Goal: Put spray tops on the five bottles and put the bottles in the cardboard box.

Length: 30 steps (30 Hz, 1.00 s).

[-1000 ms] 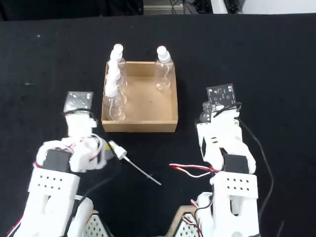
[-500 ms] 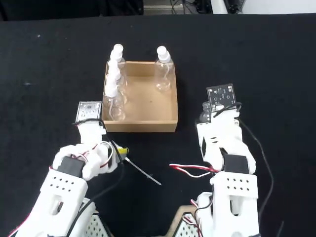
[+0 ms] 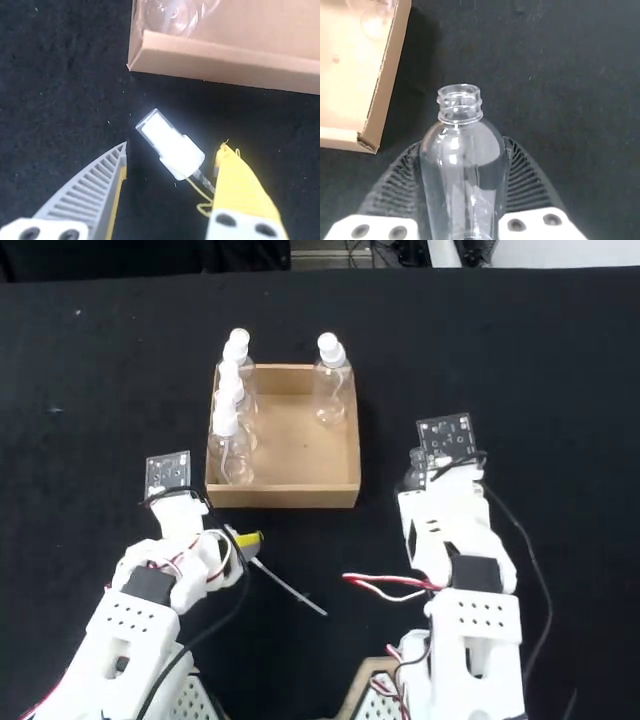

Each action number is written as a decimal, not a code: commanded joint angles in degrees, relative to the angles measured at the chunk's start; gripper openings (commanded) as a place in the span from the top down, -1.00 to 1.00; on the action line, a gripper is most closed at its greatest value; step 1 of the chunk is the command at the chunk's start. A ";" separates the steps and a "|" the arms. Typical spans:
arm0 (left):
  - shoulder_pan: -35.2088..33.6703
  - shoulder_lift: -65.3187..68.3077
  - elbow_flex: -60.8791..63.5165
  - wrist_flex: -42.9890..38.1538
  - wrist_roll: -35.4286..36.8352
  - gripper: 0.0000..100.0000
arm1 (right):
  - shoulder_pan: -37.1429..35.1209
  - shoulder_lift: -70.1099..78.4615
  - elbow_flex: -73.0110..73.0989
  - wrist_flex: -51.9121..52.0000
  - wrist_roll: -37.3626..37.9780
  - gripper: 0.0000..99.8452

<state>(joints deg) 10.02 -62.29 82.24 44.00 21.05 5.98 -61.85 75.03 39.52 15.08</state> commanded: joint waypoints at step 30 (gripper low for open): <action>-6.73 17.85 -8.75 -2.73 -2.29 0.81 | -0.09 -1.89 -0.31 -1.58 0.62 0.98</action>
<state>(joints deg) 7.47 -44.44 77.32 41.54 21.58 5.89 -61.85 75.03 39.52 15.16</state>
